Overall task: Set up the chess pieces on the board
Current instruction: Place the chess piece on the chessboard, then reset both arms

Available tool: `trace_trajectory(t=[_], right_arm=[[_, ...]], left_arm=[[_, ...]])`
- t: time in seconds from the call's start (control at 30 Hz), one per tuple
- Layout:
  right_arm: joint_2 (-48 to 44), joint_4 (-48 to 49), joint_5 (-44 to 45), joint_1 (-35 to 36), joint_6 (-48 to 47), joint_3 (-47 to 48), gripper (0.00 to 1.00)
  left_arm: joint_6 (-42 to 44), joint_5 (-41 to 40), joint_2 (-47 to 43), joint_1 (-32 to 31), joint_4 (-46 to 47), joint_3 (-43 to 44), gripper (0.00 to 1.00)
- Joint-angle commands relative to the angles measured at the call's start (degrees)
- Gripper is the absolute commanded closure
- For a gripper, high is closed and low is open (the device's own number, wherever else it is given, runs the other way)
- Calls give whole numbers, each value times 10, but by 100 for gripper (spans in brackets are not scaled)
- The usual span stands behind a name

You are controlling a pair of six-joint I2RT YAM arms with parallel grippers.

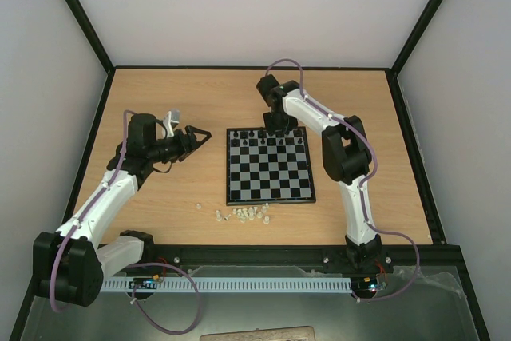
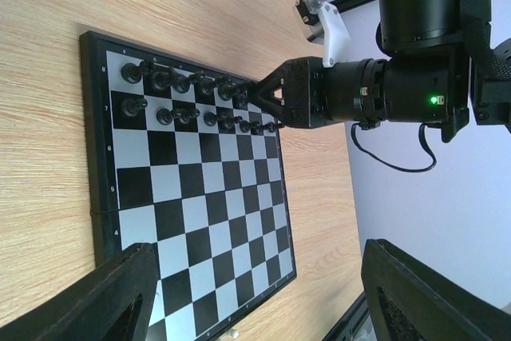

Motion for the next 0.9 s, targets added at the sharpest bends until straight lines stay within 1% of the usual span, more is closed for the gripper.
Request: trace_trajectory(t=[0.0, 0.13, 0.23, 0.37, 0.4, 0.43, 0.47, 0.5, 0.57, 0.63, 0.67, 0.7, 0.77, 0.87], right_arm=[[13, -14, 3, -2, -2, 20, 77], [20, -16, 5, -2, -1, 35, 77], [7, -12, 8, -2, 5, 37, 77], [-52, 15, 13, -2, 14, 16, 69], [-72, 26, 14, -2, 16, 6, 66], [-95, 38, 16, -2, 17, -13, 61], [-117, 52, 15, -2, 18, -30, 56], [-143, 68, 14, -2, 19, -48, 50], [-190, 102, 10, -2, 21, -87, 42], [-234, 135, 3, -2, 22, -132, 21], [-253, 145, 3, -2, 23, -149, 13], [-270, 154, 5, -2, 25, -165, 7], [-314, 174, 13, -3, 33, -209, 1], [-374, 214, 6, -2, 36, -283, 1]], left_arm=[[1, 11, 4, 4, 11, -5, 27], [1, 10, 4, 4, 10, -4, 27], [3, 8, 2, 4, 7, -3, 27], [10, -4, -2, 4, 0, 2, 25], [16, -18, -7, 4, -8, 6, 23], [22, -38, -13, 4, -20, 10, 16], [27, -56, -23, 4, -28, 12, 4], [32, -85, -32, 4, -34, 14, 1], [40, -123, -52, 4, -47, 16, 1], [48, -159, -67, 4, -60, 22, 1], [52, -179, -72, 4, -67, 23, 1], [56, -205, -79, 3, -79, 25, 1], [61, -251, -97, 1, -87, 22, 1], [60, -319, -117, 0, -107, 18, 1]])
